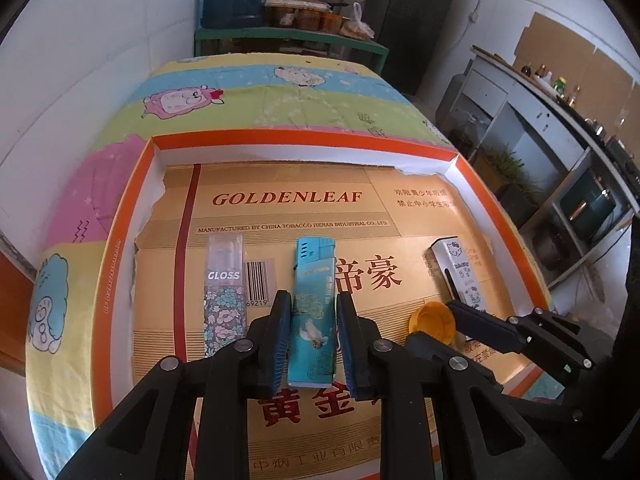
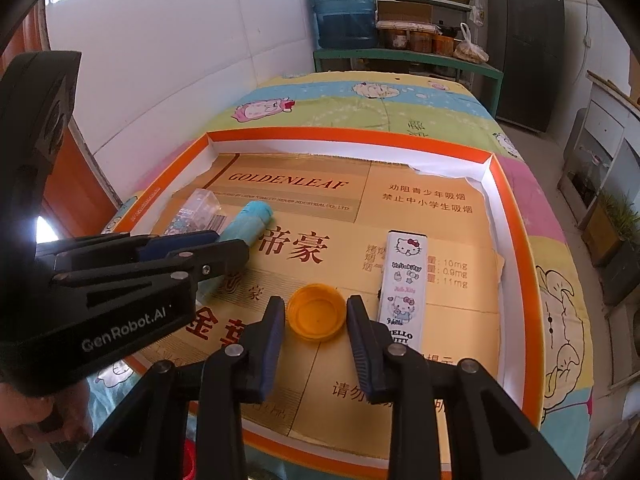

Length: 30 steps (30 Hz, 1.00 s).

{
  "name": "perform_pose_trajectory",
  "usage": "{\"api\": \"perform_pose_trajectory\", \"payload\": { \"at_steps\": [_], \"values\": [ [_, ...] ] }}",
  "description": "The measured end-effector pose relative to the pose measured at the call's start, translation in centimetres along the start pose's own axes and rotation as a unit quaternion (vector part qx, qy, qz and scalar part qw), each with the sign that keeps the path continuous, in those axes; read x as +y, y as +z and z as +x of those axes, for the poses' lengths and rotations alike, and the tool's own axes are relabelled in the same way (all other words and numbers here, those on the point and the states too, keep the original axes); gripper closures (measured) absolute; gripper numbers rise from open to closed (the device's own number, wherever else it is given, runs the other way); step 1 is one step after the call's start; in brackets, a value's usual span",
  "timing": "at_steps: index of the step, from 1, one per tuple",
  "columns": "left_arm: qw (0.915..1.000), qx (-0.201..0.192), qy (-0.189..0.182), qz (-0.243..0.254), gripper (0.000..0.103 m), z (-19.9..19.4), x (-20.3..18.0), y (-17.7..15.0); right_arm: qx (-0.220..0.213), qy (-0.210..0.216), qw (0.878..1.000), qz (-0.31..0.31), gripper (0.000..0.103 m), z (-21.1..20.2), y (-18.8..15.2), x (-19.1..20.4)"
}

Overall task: Organize rigid objects
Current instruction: 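Open both grippers to release the lighter and cap in the tray, then withdraw both grippers from the tray toward the remaining caps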

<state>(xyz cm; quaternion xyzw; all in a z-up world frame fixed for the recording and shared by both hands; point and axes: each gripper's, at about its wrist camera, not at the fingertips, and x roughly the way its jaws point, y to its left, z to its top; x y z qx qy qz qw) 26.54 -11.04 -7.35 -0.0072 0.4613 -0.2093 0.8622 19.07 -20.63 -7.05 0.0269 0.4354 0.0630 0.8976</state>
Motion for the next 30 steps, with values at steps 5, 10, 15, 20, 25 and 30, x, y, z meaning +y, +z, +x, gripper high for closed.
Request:
{"api": "perform_pose_trajectory", "payload": {
  "at_steps": [5, 10, 15, 20, 25, 30],
  "values": [
    [0.9999, -0.008, -0.009, -0.006, 0.079, -0.9, 0.1, 0.0, -0.008, -0.004, 1.000, -0.002, 0.070, -0.9, -0.1, 0.2],
    [0.9991, -0.037, 0.019, 0.011, 0.059, -3.4, -0.6, -0.2, -0.020, -0.002, 1.000, 0.008, 0.063, -2.7, -0.4, 0.0],
    [0.9955, -0.081, 0.040, 0.029, 0.041, -7.4, -1.0, -0.9, -0.028, 0.005, 0.999, 0.028, 0.053, -5.1, -1.4, -0.3],
    [0.9922, -0.105, 0.055, 0.040, 0.040, -11.2, -1.2, -2.6, -0.042, 0.004, 0.998, 0.046, 0.052, -7.8, -2.8, -0.4],
    [0.9891, -0.132, 0.056, 0.034, 0.040, -14.9, -1.1, -4.9, -0.058, -0.008, 0.996, 0.066, 0.052, -10.8, -4.7, -0.3],
    [0.9863, -0.138, 0.080, 0.041, 0.040, -17.0, -1.2, -6.9, -0.073, -0.023, 0.994, 0.074, 0.052, -13.1, -6.2, 0.1]
  ]
}}
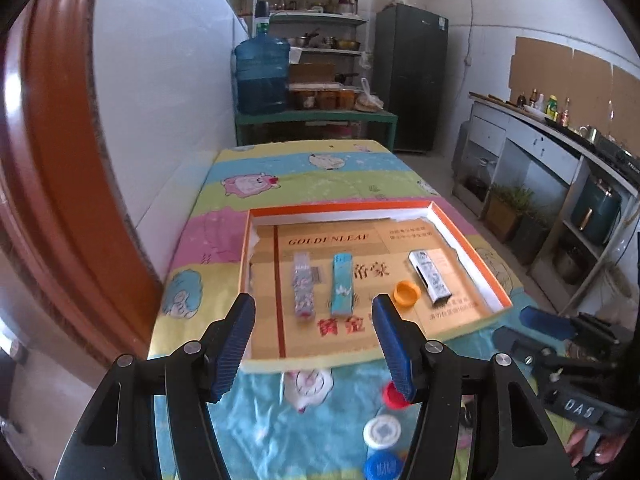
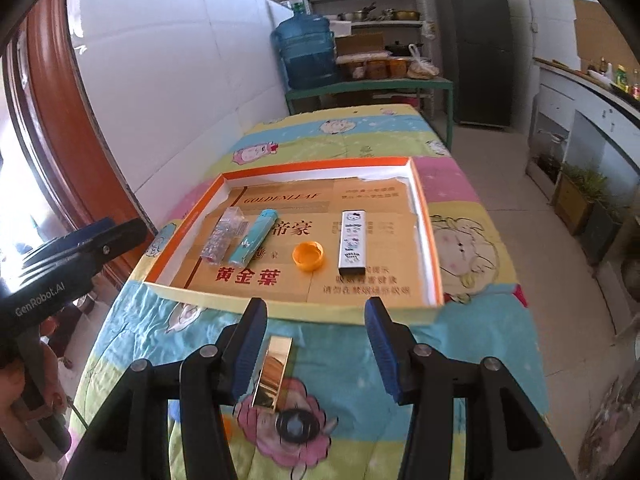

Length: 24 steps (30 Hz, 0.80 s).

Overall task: Organize rigid objects
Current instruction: 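Withdraw both grippers from the tray toward the remaining caps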

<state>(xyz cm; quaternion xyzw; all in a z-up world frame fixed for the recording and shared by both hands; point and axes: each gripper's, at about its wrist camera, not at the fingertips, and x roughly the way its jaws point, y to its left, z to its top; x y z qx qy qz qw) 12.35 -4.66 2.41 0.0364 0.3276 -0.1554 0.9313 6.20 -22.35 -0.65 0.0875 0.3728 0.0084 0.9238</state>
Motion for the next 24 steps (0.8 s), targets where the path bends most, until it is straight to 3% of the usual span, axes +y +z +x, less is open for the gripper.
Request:
{"api": "perform_pose_trajectory", "payload": {
  "at_steps": [11, 17, 24],
  "values": [
    [0.9996, 0.000, 0.008, -0.027, 0.040, -4.2, 1.5, -3.6, -0.012, -0.026, 1.000, 0.010, 0.052, -3.9, -3.4, 0.6],
    [0.9987, -0.019, -0.013, -0.046, 0.040, -6.2, 2.4, -4.9, -0.003, -0.031, 1.000, 0.006, 0.052, -4.3, -5.1, 1.1],
    [0.9980, -0.026, -0.011, -0.057, 0.040, -7.9, 3.4, -6.3, 0.016, -0.038, 0.999, 0.008, 0.052, -4.2, -6.6, 1.0]
  ]
}}
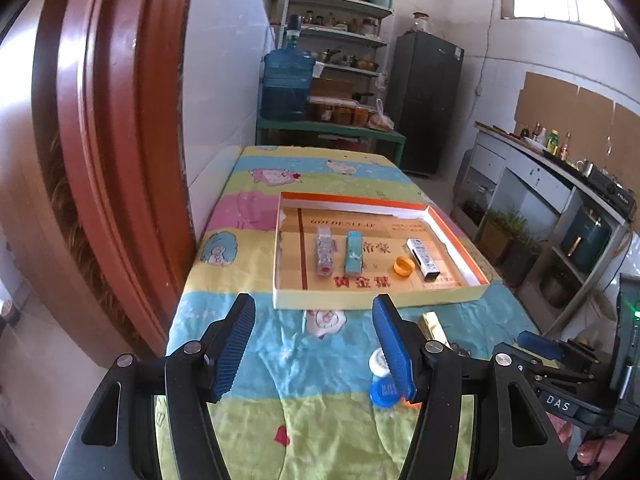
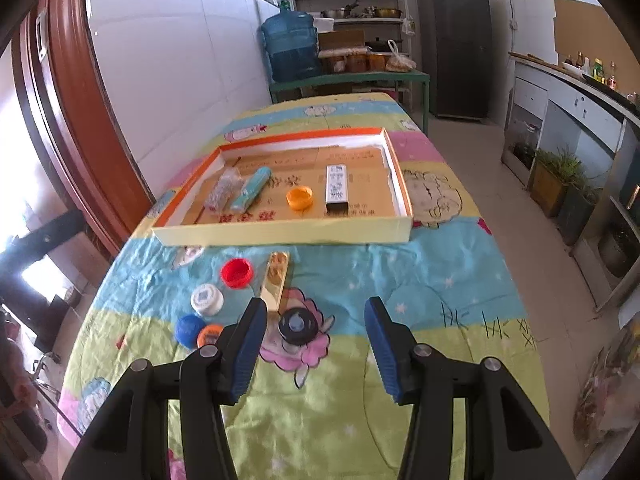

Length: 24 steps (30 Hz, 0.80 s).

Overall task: Organize rigid objects
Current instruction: 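Withdraw both grippers from the tray toward the remaining caps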

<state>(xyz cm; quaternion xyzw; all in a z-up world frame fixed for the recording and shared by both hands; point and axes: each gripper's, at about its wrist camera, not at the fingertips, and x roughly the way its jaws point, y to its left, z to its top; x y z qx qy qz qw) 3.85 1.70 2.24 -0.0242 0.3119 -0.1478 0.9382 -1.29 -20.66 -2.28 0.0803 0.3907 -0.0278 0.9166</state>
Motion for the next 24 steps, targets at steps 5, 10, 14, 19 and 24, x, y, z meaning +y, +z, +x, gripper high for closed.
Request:
{"api": "perform_pose_trajectory", "payload": {
  "at_steps": [5, 10, 14, 19, 24],
  "values": [
    [0.9997, 0.021, -0.011, 0.001, 0.040, 0.4, -0.1, -1.4, 0.014, -0.001, 1.000, 0.008, 0.052, 0.3, -1.2, -0.5],
    [0.9990, 0.039, -0.023, 0.008, 0.040, 1.4, -1.0, -2.8, 0.026, -0.001, 1.000, 0.001, 0.052, 1.0, -2.0, -0.1],
    [0.9974, 0.057, -0.037, 0.024, 0.040, 2.9, -1.9, -3.9, 0.034, -0.002, 0.999, -0.008, 0.052, 1.8, -2.3, 0.4],
    [0.9937, 0.088, -0.056, 0.041, 0.040, 5.0, -2.7, -5.4, 0.045, 0.000, 0.999, -0.009, 0.052, 3.0, -2.6, 0.6],
    [0.9903, 0.108, -0.059, 0.064, 0.040, 6.5, -3.7, -6.5, 0.051, 0.002, 0.999, -0.010, 0.052, 3.9, -2.5, 0.9]
  ]
}}
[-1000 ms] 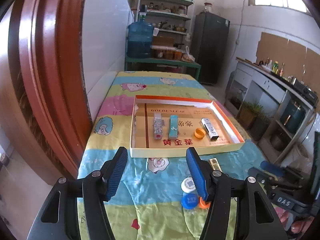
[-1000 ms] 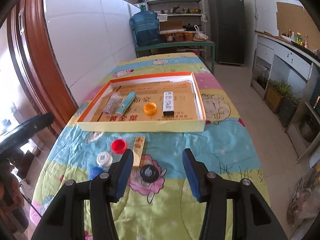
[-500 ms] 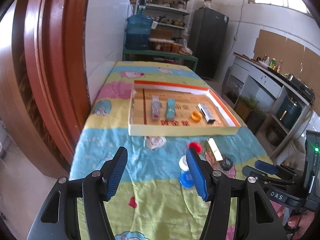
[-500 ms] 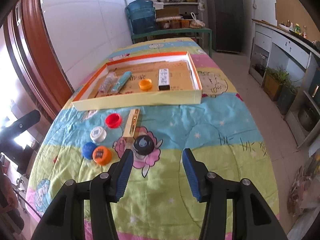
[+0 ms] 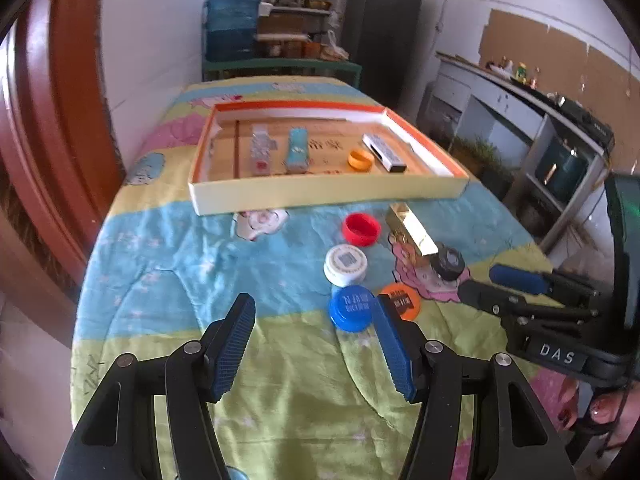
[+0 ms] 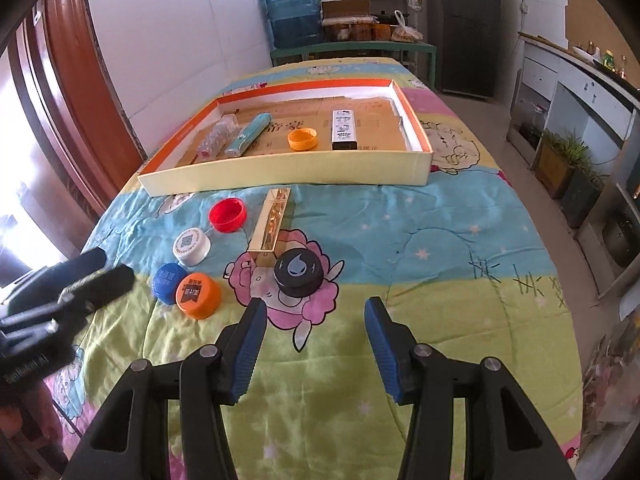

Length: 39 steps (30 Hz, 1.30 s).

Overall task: Organize rigid objects
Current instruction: 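Withdraw both grippers from the tray toward the remaining caps, then grasp the blue cap with the left gripper while the right gripper grasps the black cap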

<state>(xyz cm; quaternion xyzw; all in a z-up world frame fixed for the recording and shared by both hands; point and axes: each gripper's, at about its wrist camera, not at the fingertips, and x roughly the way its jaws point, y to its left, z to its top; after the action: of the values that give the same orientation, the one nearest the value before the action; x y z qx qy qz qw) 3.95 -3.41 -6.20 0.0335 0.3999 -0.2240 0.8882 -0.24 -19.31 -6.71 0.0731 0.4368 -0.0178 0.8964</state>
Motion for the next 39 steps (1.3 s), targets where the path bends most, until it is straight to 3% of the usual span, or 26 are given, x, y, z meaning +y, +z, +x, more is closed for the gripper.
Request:
{"api": "perform_pose_trajectory", "payload": {
  "at_steps": [12, 20, 25, 28, 31, 33, 39],
  "values": [
    [0.9988, 0.040, 0.013, 0.024, 0.040, 3.1, -1.2, -0.4, 0.003, -0.003, 1.000, -0.003, 0.052, 1.3, 0.6, -0.1],
    [0.9975, 0.048, 0.035, 0.038, 0.040, 4.5, -2.0, 0.6, -0.001, -0.009, 1.000, -0.021, 0.052, 2.0, 1.3, 0.3],
    [0.9979, 0.047, 0.030, 0.033, 0.040, 4.9, -1.9, 1.1, 0.001, -0.009, 0.999, -0.036, 0.052, 2.5, 1.7, 0.8],
    [0.9981, 0.045, 0.029, 0.032, 0.041, 4.8, -1.7, 1.0, -0.002, -0.012, 0.999, -0.047, 0.062, 2.6, 1.7, 1.3],
    [0.9981, 0.041, 0.033, 0.031, 0.053, 4.5, -1.7, 0.9, -0.004, -0.013, 0.998, -0.053, 0.073, 2.5, 1.6, 1.6],
    [0.9982, 0.038, 0.033, 0.031, 0.071, 4.3, -1.6, 0.9, -0.004, -0.007, 0.999, -0.052, 0.073, 2.5, 1.5, 1.7],
    [0.9983, 0.037, 0.032, 0.031, 0.072, 4.2, -1.6, 0.8, -0.003, 0.000, 0.999, -0.048, 0.073, 2.1, 1.3, 1.5]
  ]
}}
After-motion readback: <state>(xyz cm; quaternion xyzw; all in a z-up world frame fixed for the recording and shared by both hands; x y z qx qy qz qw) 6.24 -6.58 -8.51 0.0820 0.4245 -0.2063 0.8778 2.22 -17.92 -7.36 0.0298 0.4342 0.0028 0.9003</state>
